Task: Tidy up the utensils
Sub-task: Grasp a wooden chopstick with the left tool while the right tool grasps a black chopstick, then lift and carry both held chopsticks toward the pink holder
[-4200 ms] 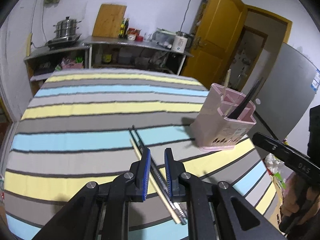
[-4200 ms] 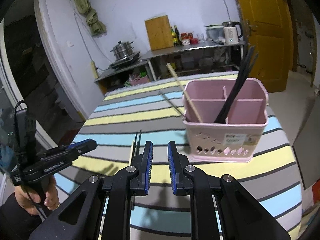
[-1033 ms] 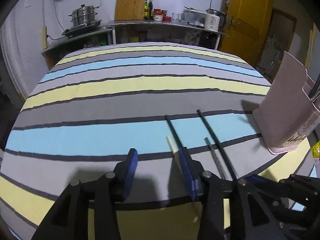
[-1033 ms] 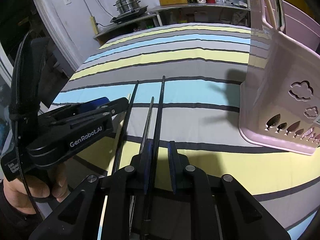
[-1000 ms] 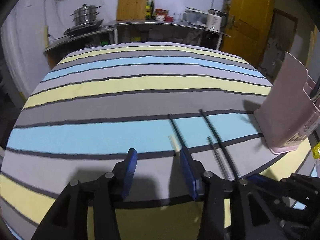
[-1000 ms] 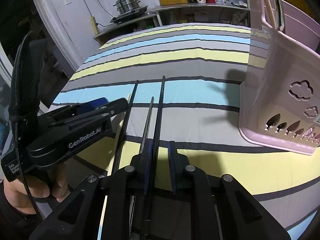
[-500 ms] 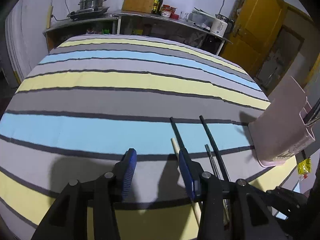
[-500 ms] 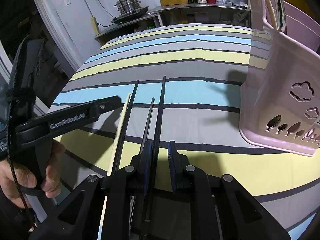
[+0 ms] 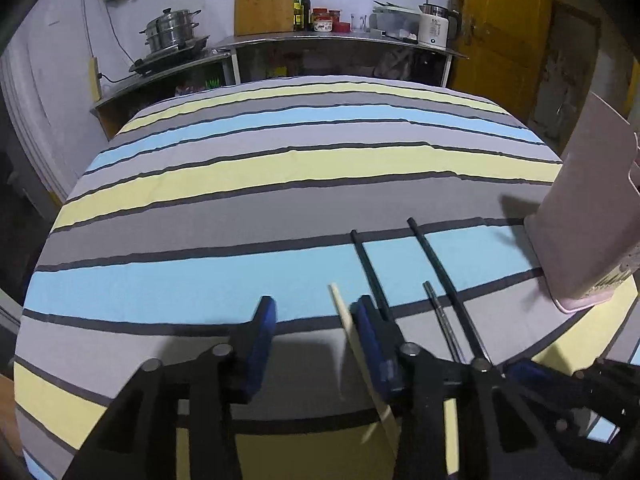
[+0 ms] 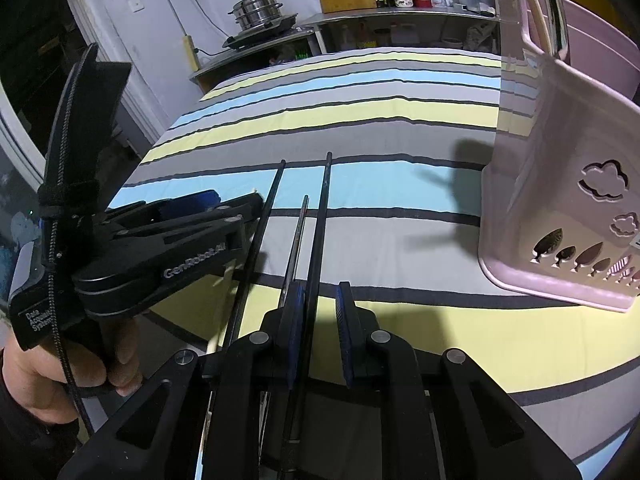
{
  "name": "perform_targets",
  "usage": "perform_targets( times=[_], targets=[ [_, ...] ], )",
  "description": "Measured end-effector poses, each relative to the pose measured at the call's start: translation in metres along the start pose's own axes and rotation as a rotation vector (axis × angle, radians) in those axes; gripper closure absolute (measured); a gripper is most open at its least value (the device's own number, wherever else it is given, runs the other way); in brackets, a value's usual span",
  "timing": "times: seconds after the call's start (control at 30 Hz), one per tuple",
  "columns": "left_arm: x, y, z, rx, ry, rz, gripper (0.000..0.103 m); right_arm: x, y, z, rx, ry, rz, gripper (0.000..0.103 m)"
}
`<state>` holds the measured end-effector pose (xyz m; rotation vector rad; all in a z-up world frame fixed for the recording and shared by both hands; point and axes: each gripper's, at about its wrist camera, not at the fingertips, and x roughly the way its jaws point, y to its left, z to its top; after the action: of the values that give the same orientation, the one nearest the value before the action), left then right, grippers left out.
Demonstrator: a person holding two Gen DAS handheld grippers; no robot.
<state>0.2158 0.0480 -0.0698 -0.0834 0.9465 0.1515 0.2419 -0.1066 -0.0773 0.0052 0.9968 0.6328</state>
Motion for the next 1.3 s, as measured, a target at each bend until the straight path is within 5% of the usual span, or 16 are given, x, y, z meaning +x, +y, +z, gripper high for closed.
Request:
perform_targets(
  times=[0.57,0.93,1.07,1.3],
  targets=[
    [-0.006,0.044,-0.012,-0.165,0.041,-0.197,0.076,0.024,0.012,0.028,-0.059,0.002,-0.054,0.087],
    [-0.004,0.027,-0.01,-0.099,0.019,-0.141,0.077,0.035,0.016,0.039,-0.09,-0.001,-0.085,0.092],
    [-0.003,0.023,-0.009,-0.07,0.006,-0.115,0.091,0.033,0.013,0.038,-0.085,-0.002,-0.09,0.096],
    [-0.003,0.032,-0.006,-0.098,0.018,-0.17,0.098,0.027,0.014,0.038,-0.075,-0.005,-0.073,0.097]
  ],
)
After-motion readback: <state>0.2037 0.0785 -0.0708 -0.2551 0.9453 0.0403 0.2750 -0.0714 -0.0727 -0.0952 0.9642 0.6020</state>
